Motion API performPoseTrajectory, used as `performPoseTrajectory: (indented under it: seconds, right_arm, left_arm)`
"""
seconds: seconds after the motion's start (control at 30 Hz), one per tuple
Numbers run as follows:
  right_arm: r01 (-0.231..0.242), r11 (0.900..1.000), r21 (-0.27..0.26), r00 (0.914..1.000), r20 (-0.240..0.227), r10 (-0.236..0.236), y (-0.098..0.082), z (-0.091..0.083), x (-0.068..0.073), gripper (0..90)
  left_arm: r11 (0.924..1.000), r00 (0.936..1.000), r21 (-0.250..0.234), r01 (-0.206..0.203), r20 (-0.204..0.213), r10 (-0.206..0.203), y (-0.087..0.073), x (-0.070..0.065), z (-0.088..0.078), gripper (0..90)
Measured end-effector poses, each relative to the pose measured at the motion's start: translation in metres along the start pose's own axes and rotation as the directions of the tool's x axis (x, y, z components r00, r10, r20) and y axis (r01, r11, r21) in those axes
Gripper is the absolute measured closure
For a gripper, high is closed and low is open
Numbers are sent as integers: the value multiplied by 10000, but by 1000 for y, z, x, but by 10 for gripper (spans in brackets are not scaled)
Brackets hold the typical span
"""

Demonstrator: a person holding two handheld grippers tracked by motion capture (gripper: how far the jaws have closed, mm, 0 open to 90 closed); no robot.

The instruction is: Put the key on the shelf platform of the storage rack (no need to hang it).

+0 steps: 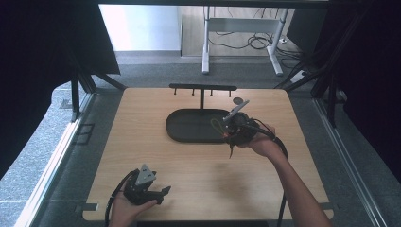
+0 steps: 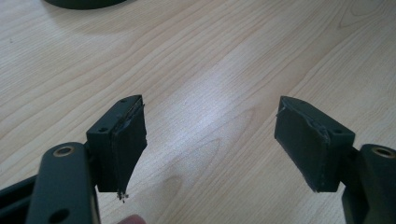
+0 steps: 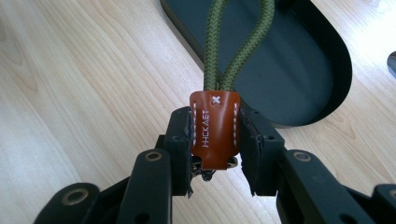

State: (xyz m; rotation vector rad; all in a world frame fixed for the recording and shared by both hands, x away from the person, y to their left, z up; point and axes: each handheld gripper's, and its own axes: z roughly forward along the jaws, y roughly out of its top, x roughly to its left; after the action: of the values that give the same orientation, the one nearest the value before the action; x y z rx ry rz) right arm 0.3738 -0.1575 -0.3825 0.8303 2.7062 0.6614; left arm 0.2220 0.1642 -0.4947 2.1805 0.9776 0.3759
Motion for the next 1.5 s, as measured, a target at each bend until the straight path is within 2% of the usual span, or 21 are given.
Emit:
performPoseTrajectory:
  seconds: [0.77,1.1,1.5]
  right_arm:
    - [-115,9989,447,9999,-4,115,29,14,-21,664]
    - [-357,9985,406,9994,-9,358,39,20,-29,665]
    - [-485,9987,186,9988,109,483,54,14,-36,665]
  left_arm:
    - [10000,10000,20,-37,58,37,0,0,0,256]
    - [10000,10000,9,-38,53,38,0,1,0,256]
    - [9999,9999,27,-102,86,102,0,0,0,256]
